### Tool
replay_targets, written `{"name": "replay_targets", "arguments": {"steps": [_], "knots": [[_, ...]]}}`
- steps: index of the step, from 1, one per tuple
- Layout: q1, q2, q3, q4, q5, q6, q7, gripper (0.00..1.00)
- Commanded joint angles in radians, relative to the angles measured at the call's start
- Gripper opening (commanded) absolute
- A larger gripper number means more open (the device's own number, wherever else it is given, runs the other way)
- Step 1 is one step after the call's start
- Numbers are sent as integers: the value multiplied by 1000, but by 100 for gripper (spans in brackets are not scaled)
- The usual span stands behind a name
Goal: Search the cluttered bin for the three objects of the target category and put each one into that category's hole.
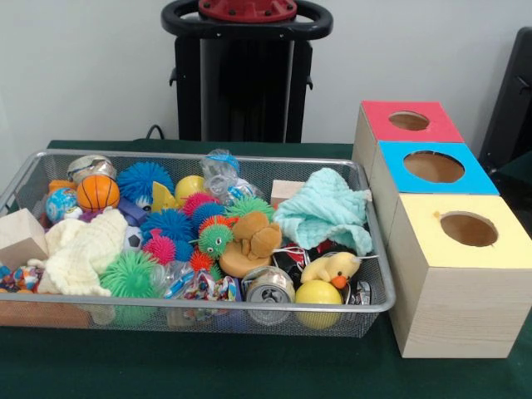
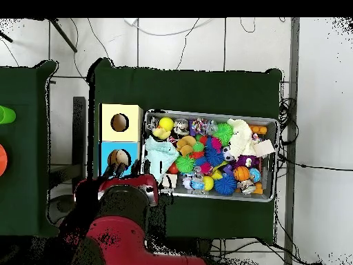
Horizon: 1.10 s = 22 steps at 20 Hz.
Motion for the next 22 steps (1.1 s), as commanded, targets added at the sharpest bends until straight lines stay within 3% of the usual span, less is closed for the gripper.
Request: {"name": "replay_targets", "arguments": {"steps": [1, 6, 16, 22], "knots": [[-23, 130, 62, -224, -88, 796, 151, 100], [-12, 191, 85, -346, -102, 867, 234, 100], [-1, 317, 105, -530, -132, 959, 245, 100], [0, 481, 129, -757, -182, 1038, 232, 100]]}}
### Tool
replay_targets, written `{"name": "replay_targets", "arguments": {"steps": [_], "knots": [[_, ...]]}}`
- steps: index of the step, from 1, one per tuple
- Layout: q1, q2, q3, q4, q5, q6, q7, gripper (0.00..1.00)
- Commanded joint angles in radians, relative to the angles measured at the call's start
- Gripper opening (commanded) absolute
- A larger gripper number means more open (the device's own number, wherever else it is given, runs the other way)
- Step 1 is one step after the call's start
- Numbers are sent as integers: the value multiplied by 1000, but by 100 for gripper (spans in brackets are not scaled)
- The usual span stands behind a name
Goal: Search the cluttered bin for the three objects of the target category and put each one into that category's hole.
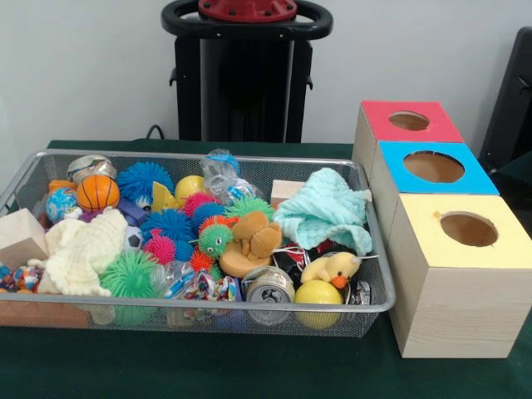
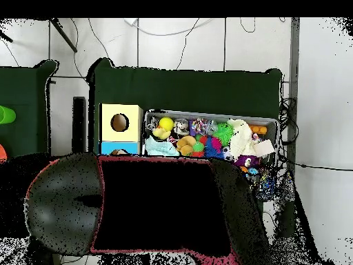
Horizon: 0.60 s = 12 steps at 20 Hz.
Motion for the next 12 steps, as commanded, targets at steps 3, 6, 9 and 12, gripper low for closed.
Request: {"name": "replay_targets", "arguments": {"steps": [3, 6, 9, 12], "knots": [[0, 307, 108, -378, -95, 98, 226, 100], [14, 382, 103, -461, -102, 109, 218, 100], [26, 447, 92, -526, -104, 140, 219, 100], [36, 514, 85, -602, -96, 146, 234, 100]]}}
